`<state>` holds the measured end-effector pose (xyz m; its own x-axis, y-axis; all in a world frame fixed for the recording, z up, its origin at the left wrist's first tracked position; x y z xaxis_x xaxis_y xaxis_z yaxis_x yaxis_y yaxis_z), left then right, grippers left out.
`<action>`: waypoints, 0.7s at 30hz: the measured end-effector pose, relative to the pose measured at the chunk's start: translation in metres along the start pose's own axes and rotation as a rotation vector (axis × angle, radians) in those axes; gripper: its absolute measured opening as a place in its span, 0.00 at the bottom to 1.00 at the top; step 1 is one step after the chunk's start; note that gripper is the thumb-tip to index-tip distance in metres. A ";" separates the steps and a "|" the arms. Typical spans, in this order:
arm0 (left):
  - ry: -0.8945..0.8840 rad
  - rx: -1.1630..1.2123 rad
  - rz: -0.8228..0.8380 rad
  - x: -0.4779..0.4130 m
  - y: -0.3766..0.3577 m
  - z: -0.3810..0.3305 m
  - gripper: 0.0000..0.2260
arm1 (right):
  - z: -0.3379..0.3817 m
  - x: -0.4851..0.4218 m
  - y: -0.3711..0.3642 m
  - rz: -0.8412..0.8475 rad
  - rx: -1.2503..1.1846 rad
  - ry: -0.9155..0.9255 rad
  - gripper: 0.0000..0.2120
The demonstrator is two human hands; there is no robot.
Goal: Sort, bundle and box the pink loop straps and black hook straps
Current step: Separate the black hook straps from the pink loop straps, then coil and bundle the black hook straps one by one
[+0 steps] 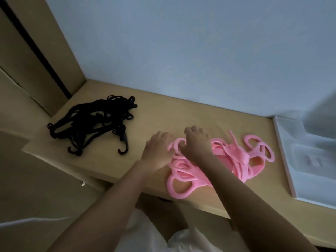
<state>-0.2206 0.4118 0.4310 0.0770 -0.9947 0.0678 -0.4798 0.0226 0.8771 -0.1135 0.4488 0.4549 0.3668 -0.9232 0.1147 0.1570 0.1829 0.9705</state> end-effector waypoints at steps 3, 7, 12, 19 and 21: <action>0.049 -0.017 -0.002 0.001 0.029 0.044 0.21 | 0.047 -0.020 -0.010 0.012 -0.049 0.074 0.15; 0.143 -0.117 -0.014 -0.002 0.065 0.108 0.20 | 0.105 -0.045 -0.024 0.020 -0.073 0.159 0.16; 0.177 -0.202 0.022 -0.011 0.087 0.181 0.20 | 0.162 -0.068 -0.053 0.111 -0.109 0.142 0.16; 0.080 -0.333 0.068 -0.035 0.088 0.218 0.20 | 0.181 -0.087 -0.108 0.295 -0.145 -0.153 0.17; 0.063 -0.264 0.046 -0.040 0.091 0.223 0.13 | 0.179 -0.092 -0.108 0.277 -0.239 -0.206 0.13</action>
<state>-0.4617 0.4318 0.4020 0.1188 -0.9841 0.1323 -0.2398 0.1008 0.9656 -0.3282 0.4533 0.3779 0.2374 -0.8719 0.4283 0.2957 0.4848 0.8231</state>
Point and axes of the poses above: each hand's wrist, its own x-axis away from the middle knuckle, its own y-axis out of the back of the hand, z = x × y, the point moved 7 cm from there along -x, towards the middle knuckle, and after that the axes turned 1 degree about z, right-handed, at the moved point
